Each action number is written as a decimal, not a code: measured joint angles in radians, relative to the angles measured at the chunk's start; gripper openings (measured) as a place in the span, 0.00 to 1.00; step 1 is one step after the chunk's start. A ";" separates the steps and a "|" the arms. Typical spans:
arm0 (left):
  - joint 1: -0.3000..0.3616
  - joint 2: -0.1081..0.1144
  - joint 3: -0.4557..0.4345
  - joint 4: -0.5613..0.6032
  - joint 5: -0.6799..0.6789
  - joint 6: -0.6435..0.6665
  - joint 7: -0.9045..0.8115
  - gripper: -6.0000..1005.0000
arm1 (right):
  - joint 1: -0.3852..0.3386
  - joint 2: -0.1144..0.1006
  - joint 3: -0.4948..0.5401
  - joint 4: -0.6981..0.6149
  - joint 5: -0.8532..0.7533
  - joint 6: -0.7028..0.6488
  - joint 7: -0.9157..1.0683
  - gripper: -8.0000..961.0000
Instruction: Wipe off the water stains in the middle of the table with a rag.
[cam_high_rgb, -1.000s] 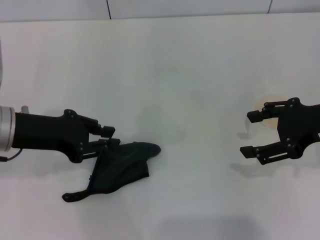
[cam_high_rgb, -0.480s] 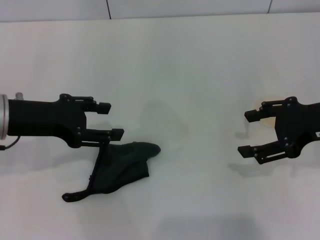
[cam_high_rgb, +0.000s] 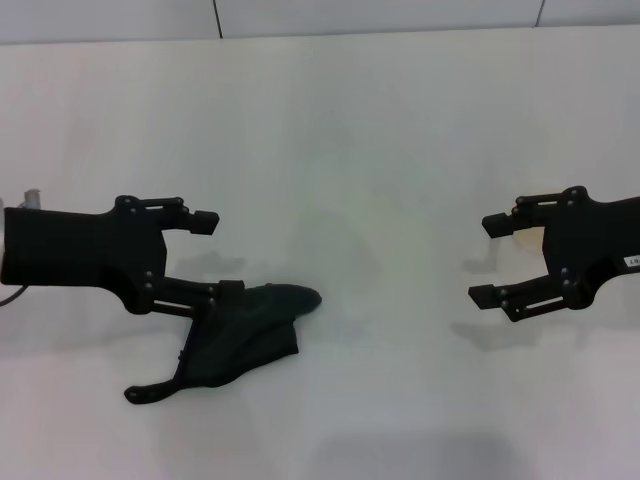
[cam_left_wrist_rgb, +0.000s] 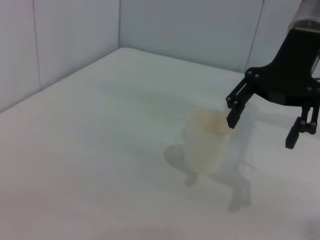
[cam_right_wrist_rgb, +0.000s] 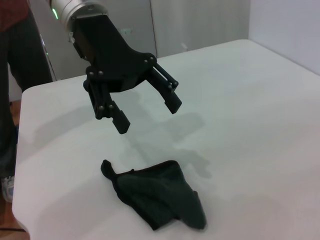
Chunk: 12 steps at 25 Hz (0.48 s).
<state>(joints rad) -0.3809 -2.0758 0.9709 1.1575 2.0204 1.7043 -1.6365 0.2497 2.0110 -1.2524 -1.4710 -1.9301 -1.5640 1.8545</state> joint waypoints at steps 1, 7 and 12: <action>0.003 0.000 0.000 0.004 0.000 0.001 0.005 0.89 | 0.001 0.000 0.000 0.000 0.000 0.001 0.000 0.88; 0.012 -0.001 0.000 0.017 -0.001 0.002 0.023 0.89 | 0.002 0.000 -0.002 0.001 0.000 0.009 0.000 0.88; 0.012 -0.001 0.000 0.017 -0.001 0.002 0.027 0.89 | 0.006 0.000 -0.002 0.001 0.000 0.010 0.001 0.88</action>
<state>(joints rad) -0.3686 -2.0765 0.9708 1.1742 2.0191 1.7060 -1.6096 0.2553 2.0111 -1.2548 -1.4696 -1.9297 -1.5538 1.8557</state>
